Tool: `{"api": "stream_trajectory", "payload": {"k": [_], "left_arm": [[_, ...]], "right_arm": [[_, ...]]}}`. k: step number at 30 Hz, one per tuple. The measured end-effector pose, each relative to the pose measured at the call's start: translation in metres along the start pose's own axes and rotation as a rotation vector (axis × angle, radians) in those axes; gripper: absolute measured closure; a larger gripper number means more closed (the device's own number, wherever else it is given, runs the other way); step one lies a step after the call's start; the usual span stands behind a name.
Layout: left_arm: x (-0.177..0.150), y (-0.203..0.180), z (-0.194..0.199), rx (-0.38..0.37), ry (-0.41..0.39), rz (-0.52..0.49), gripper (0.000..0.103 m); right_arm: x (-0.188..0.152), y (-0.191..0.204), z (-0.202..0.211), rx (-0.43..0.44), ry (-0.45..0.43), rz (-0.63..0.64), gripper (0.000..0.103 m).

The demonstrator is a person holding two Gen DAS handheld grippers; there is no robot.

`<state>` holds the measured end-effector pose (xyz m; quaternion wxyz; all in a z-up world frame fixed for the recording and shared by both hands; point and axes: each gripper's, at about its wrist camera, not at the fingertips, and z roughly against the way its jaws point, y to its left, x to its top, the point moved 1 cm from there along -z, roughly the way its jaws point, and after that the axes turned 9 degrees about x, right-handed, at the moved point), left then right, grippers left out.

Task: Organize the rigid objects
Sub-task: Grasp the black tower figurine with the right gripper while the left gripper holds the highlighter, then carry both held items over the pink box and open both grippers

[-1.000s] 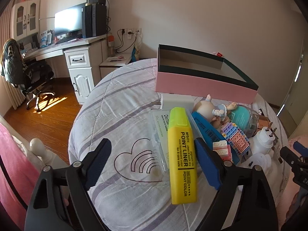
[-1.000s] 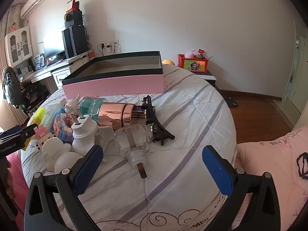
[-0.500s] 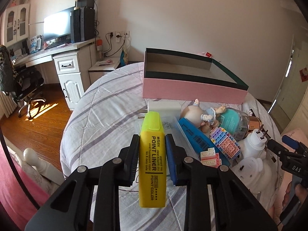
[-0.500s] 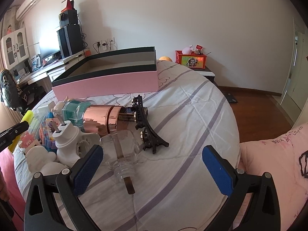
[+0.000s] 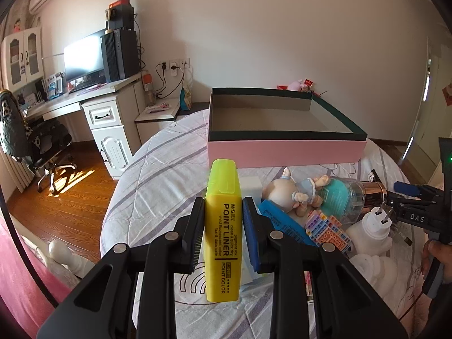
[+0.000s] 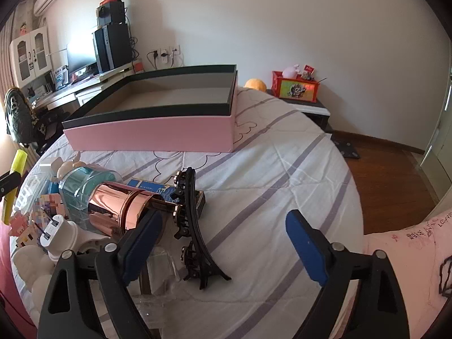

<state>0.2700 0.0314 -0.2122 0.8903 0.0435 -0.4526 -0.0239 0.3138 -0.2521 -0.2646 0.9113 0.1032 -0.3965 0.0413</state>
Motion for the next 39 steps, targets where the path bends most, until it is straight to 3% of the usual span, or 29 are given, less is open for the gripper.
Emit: {"api": "stream_trajectory", "payload": {"k": [3,4,7,15,22,30,36,39], "left_arm": [[0.007,-0.006,-0.001,-0.006,-0.006,-0.020,0.076],[0.010,-0.007,-0.002,-0.008,-0.009,-0.024,0.076],[0.017,-0.013,-0.004,-0.030,-0.013,-0.038,0.076],[0.052,-0.031,-0.005,-0.110,-0.043,-0.090,0.076],[0.108,-0.054,-0.037,-0.153,-0.052,-0.147,0.076],[0.149,-0.079,-0.112,-0.172,0.083,-0.176,0.076],[0.149,-0.092,-0.154,-0.159,0.186,-0.188,0.076],[0.146,-0.096,-0.164,-0.152,0.210,-0.182,0.076]], "right_arm": [[0.002,-0.005,-0.012,0.025,0.045,0.007,0.063],[0.003,-0.005,-0.013,0.032,0.048,0.020,0.064],[0.006,-0.007,-0.013,0.063,0.047,0.030,0.085],[0.025,-0.002,0.001,0.085,-0.012,0.058,0.085],[0.089,0.032,-0.001,0.146,-0.098,0.139,0.084],[0.152,0.070,-0.079,0.216,0.001,0.186,0.084],[0.156,0.070,-0.123,0.212,0.113,0.162,0.084],[0.156,0.066,-0.124,0.208,0.112,0.149,0.084]]}}
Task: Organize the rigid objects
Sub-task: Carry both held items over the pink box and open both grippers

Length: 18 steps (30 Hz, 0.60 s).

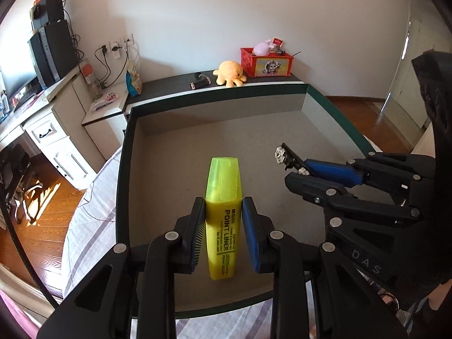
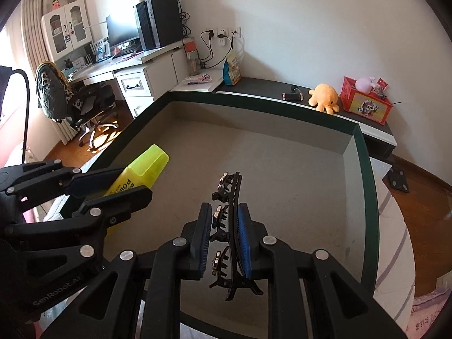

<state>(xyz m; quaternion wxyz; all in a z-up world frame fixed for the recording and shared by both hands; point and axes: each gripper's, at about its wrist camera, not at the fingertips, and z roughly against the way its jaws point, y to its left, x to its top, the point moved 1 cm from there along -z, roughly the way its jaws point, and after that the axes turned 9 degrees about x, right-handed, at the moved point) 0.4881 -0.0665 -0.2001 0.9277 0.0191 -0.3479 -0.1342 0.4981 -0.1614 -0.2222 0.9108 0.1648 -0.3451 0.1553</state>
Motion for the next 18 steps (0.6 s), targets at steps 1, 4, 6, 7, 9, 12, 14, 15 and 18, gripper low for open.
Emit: {"api": "stream_trajectory", "payload": {"k": [1,4,6,7,9,12,14,15,18], "left_arm": [[-0.001,-0.001,0.000,0.005,0.000,0.003,0.076],[-0.004,0.001,0.010,0.008,-0.016,0.023,0.071],[-0.009,0.006,0.024,0.021,-0.035,0.041,0.054],[-0.013,0.010,0.034,0.037,-0.058,0.046,0.038],[-0.022,0.015,0.061,0.088,-0.134,0.055,0.021],[-0.045,0.017,0.111,0.140,-0.260,0.073,0.011],[-0.064,0.017,0.141,0.175,-0.321,0.098,0.002],[-0.073,0.017,0.155,0.188,-0.348,0.112,0.000],[-0.104,0.018,0.194,0.226,-0.425,0.151,0.000]], "right_arm": [[0.001,-0.001,0.000,-0.012,-0.008,-0.003,0.083],[0.000,-0.004,0.002,-0.026,-0.011,-0.030,0.070],[-0.003,-0.002,0.012,-0.053,-0.037,-0.045,0.051],[-0.006,-0.001,0.020,-0.060,-0.054,-0.045,0.049],[-0.012,0.004,0.040,-0.059,-0.093,-0.050,0.039],[-0.026,0.018,0.083,-0.090,-0.187,-0.034,0.021],[-0.039,0.032,0.114,-0.105,-0.247,-0.015,0.021],[-0.048,0.039,0.128,-0.105,-0.275,-0.008,0.021],[-0.076,0.062,0.166,-0.136,-0.343,-0.001,0.019]]}}
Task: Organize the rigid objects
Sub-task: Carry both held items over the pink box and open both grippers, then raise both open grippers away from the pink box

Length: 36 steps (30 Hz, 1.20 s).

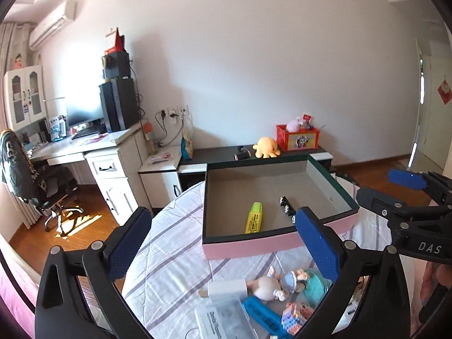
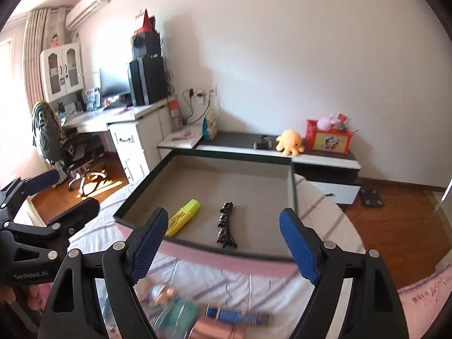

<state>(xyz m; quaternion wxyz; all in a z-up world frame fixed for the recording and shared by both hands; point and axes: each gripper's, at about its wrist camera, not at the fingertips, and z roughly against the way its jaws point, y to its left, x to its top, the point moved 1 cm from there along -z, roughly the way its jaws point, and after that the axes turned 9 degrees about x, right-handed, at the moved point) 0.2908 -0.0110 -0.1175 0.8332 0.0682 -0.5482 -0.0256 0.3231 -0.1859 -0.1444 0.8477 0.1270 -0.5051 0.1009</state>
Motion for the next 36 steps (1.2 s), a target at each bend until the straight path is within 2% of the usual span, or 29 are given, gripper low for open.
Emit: {"api": "stream_trajectory", "payload": {"k": [3,7,9,12,17,25,31,36], "left_arm": [[-0.012,0.008,0.042,0.025,-0.058,0.031,0.000],[-0.024,0.015,0.083,0.005,-0.082,0.056,0.000],[-0.029,0.015,0.102,0.001,-0.094,0.044,0.000],[-0.034,0.016,0.131,0.022,-0.123,0.041,0.000],[-0.037,0.023,0.163,0.010,-0.153,0.083,0.000],[-0.037,0.026,0.189,0.044,-0.200,0.078,0.000],[-0.038,0.029,0.198,0.055,-0.234,0.099,0.000],[-0.039,0.029,0.196,0.048,-0.224,0.099,0.000]], "right_arm": [[-0.016,0.017,0.044,-0.047,-0.075,0.010,0.016],[-0.030,0.039,0.089,-0.079,-0.145,0.006,0.010],[-0.036,0.047,0.109,-0.091,-0.175,0.009,0.000],[-0.041,0.058,0.130,-0.098,-0.205,0.012,0.000],[-0.048,0.067,0.157,-0.119,-0.228,0.014,0.000],[-0.061,0.084,0.193,-0.119,-0.266,0.031,0.000],[-0.059,0.090,0.203,-0.114,-0.282,0.043,0.000],[-0.060,0.091,0.201,-0.111,-0.274,0.042,0.000]]}}
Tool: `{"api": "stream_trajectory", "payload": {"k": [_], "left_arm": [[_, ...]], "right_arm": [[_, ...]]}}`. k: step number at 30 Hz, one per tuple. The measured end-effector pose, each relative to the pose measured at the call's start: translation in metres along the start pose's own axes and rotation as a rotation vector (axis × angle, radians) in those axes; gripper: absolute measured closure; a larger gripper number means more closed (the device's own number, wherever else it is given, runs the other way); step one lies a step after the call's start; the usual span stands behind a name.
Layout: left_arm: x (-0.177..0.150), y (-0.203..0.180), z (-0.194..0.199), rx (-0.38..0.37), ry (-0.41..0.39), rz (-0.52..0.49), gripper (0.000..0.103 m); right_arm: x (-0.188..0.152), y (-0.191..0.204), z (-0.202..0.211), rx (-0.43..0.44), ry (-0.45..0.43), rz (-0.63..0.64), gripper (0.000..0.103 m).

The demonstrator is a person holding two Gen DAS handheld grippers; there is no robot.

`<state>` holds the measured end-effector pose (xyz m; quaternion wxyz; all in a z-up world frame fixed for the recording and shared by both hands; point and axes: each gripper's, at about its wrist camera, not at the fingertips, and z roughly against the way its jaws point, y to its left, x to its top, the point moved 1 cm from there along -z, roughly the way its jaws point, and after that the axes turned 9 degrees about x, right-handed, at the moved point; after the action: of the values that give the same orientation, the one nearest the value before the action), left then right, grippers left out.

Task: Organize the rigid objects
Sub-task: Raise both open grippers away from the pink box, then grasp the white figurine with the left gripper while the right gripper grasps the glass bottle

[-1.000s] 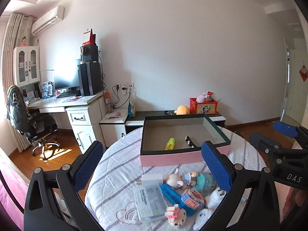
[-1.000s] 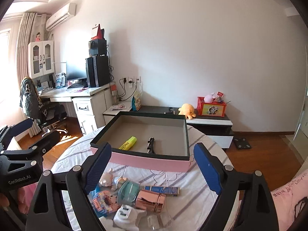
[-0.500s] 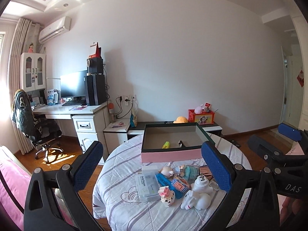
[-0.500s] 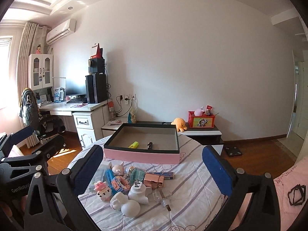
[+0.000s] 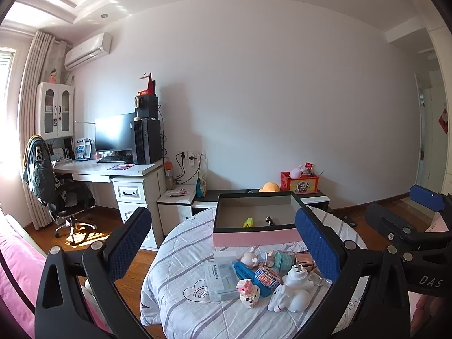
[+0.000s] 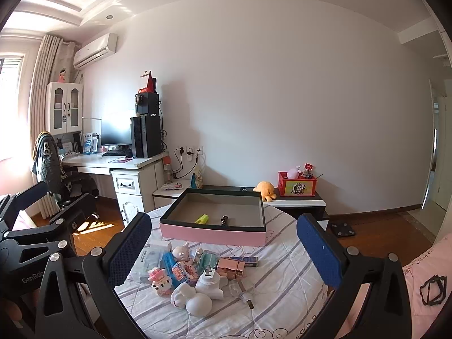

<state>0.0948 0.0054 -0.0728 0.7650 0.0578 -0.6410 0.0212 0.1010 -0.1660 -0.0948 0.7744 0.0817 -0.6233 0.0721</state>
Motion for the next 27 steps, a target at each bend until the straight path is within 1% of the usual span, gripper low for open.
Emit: {"api": "stream_trajectory", "payload": {"k": [4,8,13,16,18,20,22,24,27], "left_arm": [[-0.008,-0.003,-0.011,-0.016,0.042,-0.013,0.000],[-0.027,-0.003,-0.033,-0.036,0.123,-0.018,0.000],[-0.060,-0.009,-0.061,-0.045,0.237,-0.048,0.000],[-0.079,-0.015,-0.076,-0.071,0.303,-0.068,0.000],[-0.090,-0.022,-0.080,-0.091,0.333,-0.075,0.000],[-0.100,-0.034,-0.082,-0.125,0.355,-0.089,0.000],[-0.109,-0.051,-0.081,-0.158,0.361,-0.131,0.000],[-0.117,-0.069,-0.080,-0.179,0.360,-0.172,0.000],[-0.125,-0.087,-0.082,-0.207,0.379,-0.207,0.000]], "right_arm": [[-0.005,-0.003,-0.006,-0.001,0.019,-0.001,0.000],[-0.019,-0.015,-0.019,-0.021,0.069,-0.014,0.000],[-0.054,-0.038,-0.045,-0.043,0.178,-0.050,0.000],[-0.079,-0.049,-0.064,-0.060,0.259,-0.063,0.000],[-0.095,-0.058,-0.073,-0.071,0.303,-0.082,0.000],[-0.109,-0.068,-0.081,-0.088,0.343,-0.101,0.000],[-0.118,-0.076,-0.085,-0.097,0.371,-0.116,0.000],[-0.126,-0.085,-0.086,-0.107,0.391,-0.124,0.000],[-0.135,-0.097,-0.087,-0.106,0.409,-0.147,0.000]]}}
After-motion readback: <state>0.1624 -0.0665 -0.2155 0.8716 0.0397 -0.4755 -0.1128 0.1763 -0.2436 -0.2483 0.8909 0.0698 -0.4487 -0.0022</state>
